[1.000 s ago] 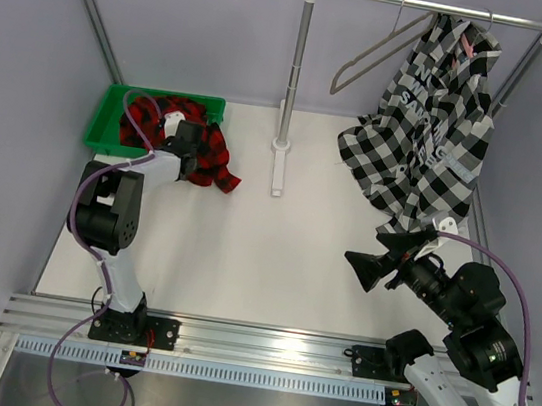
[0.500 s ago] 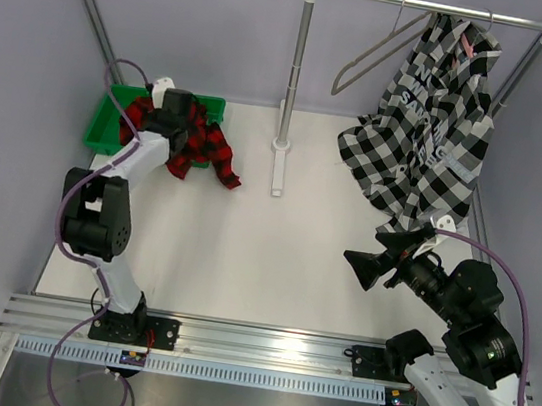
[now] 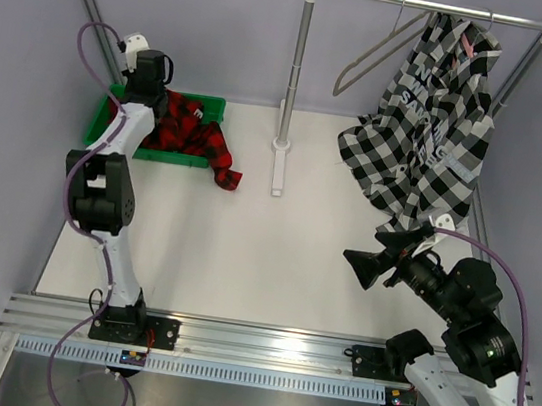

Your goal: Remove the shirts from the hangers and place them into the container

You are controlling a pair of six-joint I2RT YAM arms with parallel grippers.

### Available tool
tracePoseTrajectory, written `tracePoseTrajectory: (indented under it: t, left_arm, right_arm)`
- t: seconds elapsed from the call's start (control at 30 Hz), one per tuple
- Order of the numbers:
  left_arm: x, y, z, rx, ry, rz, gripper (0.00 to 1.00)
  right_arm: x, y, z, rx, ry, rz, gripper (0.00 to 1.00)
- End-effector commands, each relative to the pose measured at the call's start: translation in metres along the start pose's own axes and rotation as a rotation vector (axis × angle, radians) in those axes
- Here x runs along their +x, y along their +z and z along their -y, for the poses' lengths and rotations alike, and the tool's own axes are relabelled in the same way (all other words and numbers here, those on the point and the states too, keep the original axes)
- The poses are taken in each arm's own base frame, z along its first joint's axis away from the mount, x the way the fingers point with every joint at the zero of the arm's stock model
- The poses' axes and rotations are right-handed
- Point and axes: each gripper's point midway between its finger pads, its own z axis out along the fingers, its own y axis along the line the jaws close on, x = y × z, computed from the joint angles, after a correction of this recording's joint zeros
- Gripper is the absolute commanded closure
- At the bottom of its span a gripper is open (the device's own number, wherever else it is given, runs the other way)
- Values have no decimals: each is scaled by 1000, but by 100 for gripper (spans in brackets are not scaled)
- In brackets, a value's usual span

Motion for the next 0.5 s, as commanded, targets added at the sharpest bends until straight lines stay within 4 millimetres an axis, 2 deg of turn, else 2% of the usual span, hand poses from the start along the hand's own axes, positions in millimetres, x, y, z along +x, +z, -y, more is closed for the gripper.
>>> tracePoseTrajectory:
  t: [0.0,0.03,0.07,0.1,0.13,0.17,0.27,0.4,0.43,0.47]
  left_arm:
    - [-2,35,-4,-37,17,41,100]
    - [-6,42,-2,-38,14,48,100]
    - [15,56,-2,-45,38,10,100]
    - [24,62,-2,-47,50,-13,100]
    - [23,67,3,-28,50,-16,100]
    - [40,78,2,-31,66,-49,100]
    - [55,87,4,-16,74,-95,99]
    - [86,92,5,8,92,-172,94]
    - [91,92,7,26,88,-192,91]
    - [98,93,3,25,73,-214,83]
  right_arm:
    - [-2,6,0,-10,-18,0,1]
    - [0,7,2,-5,-18,-8,1]
    - [0,8,2,-2,-17,-12,0]
    - [2,10,3,2,-16,-22,1]
    - [3,11,4,2,-17,-29,1]
    - [3,11,4,4,-16,-32,0]
    - [4,14,5,6,-15,-40,1]
    - [5,16,7,9,-12,-49,0]
    - [5,17,7,9,-12,-49,1]
    - [5,16,7,9,-11,-47,1]
